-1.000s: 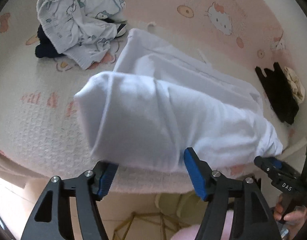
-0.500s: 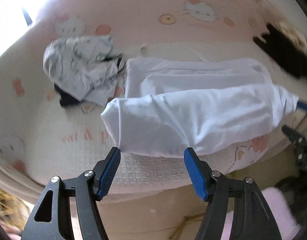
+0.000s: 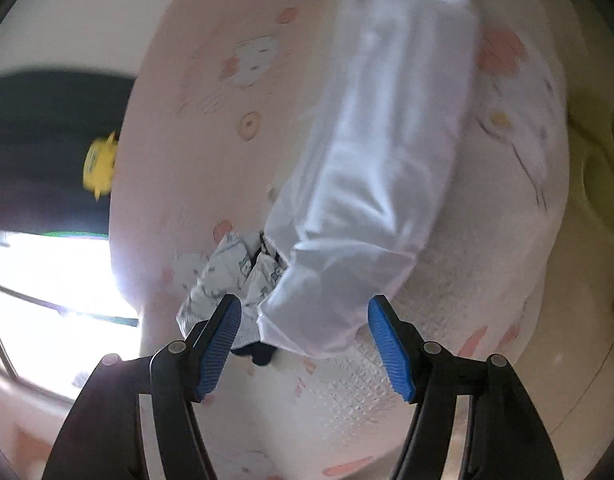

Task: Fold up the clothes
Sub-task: 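Grasp the folded shirt with both grippers and lift it lengthwise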

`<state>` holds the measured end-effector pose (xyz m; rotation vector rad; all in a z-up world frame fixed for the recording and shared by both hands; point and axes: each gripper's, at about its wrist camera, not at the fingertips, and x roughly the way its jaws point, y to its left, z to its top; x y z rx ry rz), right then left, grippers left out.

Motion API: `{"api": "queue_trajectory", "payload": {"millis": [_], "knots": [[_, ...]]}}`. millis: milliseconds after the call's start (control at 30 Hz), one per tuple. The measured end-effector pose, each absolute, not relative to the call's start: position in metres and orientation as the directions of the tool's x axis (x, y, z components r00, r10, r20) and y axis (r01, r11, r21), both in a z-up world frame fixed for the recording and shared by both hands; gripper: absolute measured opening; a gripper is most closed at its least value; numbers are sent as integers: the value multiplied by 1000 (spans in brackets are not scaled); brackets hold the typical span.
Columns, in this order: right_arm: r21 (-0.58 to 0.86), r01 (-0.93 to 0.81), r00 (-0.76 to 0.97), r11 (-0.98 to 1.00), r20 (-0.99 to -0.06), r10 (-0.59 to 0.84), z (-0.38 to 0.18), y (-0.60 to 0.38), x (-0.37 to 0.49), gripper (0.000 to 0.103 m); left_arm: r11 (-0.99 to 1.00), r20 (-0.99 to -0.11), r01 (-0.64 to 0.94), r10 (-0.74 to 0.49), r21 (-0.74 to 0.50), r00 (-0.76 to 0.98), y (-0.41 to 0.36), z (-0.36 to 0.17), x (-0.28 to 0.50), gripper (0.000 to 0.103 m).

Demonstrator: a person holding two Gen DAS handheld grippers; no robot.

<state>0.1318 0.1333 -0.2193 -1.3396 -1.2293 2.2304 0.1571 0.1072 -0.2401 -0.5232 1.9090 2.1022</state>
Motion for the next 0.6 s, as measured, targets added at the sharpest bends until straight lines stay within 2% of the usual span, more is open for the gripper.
{"api": "queue_trajectory", "payload": {"millis": [67, 367, 600], "knots": [[-790, 227, -548, -569, -587, 596, -225, 130, 130, 72, -32, -395, -393, -51, 919, -917, 108, -250, 158, 64], [-864, 352, -602, -360, -503, 620, -257, 132, 126, 75, 63, -404, -405, -26, 912, -914, 113, -267, 147, 64], [-861, 382, -592, -335, -507, 626, -268, 139, 115, 75, 119, -404, -401, 3, 908, -915, 118, -278, 144, 65]]}}
